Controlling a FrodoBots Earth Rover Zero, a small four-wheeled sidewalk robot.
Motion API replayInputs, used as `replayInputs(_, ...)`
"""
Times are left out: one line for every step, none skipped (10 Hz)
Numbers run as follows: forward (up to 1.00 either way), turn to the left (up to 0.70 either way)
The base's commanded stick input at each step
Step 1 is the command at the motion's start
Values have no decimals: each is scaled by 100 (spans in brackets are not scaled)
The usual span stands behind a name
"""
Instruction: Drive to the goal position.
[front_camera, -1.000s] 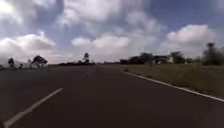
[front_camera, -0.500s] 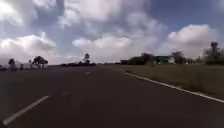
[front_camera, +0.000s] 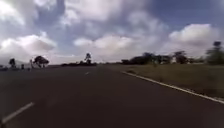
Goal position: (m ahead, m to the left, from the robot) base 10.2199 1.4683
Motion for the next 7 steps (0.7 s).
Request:
replayInputs(100,0)
replayInputs(100,0)
replayInputs(100,0)
replayInputs(100,0)
replayInputs(100,0)
replayInputs(100,0)
replayInputs(100,0)
